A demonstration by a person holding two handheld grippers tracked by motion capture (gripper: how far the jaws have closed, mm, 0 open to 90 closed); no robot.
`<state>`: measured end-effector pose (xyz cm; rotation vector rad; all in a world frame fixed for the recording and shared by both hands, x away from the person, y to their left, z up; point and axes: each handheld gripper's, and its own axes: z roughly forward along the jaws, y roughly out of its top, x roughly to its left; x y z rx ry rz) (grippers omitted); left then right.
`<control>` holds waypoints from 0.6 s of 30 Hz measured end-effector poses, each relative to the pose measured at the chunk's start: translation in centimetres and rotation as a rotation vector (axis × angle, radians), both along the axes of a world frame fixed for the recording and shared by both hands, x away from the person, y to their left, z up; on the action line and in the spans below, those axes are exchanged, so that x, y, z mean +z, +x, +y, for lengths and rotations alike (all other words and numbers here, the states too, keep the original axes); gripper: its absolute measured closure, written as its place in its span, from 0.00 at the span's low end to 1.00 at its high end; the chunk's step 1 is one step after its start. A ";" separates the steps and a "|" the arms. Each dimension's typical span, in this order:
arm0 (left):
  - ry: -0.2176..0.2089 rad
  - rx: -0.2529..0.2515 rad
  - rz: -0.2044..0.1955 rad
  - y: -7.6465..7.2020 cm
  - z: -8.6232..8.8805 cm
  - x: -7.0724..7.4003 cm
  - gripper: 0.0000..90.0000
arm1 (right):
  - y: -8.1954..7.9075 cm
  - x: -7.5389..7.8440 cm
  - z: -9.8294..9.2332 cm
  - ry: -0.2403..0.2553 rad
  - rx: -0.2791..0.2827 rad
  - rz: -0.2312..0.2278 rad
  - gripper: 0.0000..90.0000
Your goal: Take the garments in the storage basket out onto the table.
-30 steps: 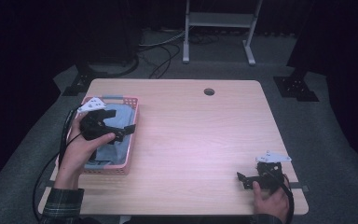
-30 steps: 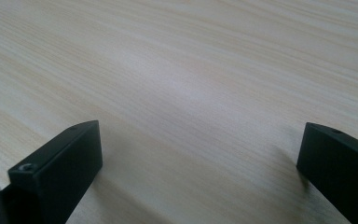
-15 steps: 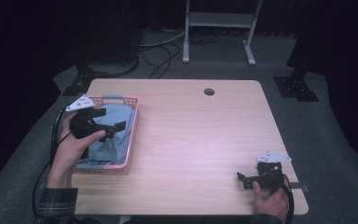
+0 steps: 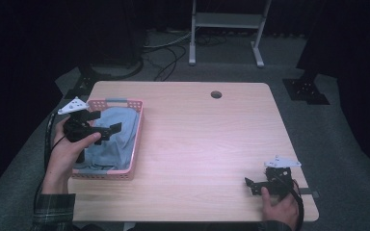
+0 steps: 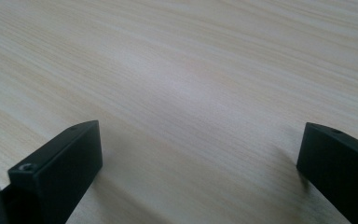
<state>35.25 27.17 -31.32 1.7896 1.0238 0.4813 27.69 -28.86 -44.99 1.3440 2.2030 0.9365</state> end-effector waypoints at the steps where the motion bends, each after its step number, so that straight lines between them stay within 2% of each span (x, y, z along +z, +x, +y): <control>1: 0.002 0.006 0.001 0.0 0.1 0.0 0.00 | 0.0 0.0 0.0 0.000 0.000 0.000 0.00; 10: 0.008 0.044 0.003 0.4 1.0 -0.6 0.00 | 0.0 0.0 0.0 0.000 0.000 0.000 0.00; 18: -0.004 0.072 0.006 1.1 1.9 -1.1 0.00 | 0.0 0.0 0.0 0.000 0.000 0.000 0.00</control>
